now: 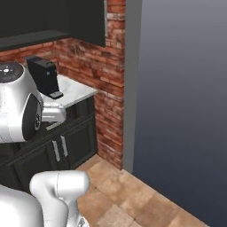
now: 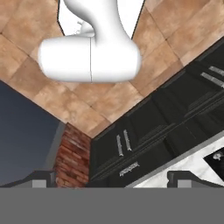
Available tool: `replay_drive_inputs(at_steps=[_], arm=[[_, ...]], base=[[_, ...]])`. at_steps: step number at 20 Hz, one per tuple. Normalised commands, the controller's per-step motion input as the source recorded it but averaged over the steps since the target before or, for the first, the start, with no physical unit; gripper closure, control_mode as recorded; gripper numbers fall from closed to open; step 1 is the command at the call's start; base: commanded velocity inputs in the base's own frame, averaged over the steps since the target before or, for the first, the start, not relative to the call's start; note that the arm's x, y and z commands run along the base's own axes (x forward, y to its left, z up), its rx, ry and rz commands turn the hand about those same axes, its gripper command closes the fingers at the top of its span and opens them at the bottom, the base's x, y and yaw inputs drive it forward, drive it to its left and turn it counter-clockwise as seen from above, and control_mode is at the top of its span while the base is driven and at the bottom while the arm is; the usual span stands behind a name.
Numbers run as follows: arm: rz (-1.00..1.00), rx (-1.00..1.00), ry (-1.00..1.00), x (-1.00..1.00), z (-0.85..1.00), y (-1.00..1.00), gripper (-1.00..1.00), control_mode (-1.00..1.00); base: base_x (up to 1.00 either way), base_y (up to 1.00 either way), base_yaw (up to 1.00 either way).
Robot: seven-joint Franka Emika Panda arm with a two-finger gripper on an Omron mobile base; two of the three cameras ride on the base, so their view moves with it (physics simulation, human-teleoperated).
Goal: Pick the avocado and bread from the counter and place them on the plate. Then pick the jam from the cabinet and place it next to the plate. Lastly close the cabinet door.
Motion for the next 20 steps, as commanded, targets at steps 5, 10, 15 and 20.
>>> replay_drive_inputs(at_steps=[5, 10, 15, 20], arm=[[0.00, 0.00, 0.00, 0.00, 0.00, 0.00, -1.00, 1.00], [0.00, 0.00, 0.00, 0.00, 0.00, 0.00, -1.00, 1.00], [0.00, 0.00, 0.00, 0.00, 0.00, 0.00, -1.00, 1.00], [0.00, 0.00, 0.00, 0.00, 0.00, 0.00, -1.00, 1.00]], base=[[0.58, -0.06, 0.29], [0.57, 0.00, 0.28], [0.57, 0.00, 0.29], [0.57, 0.00, 0.29]])
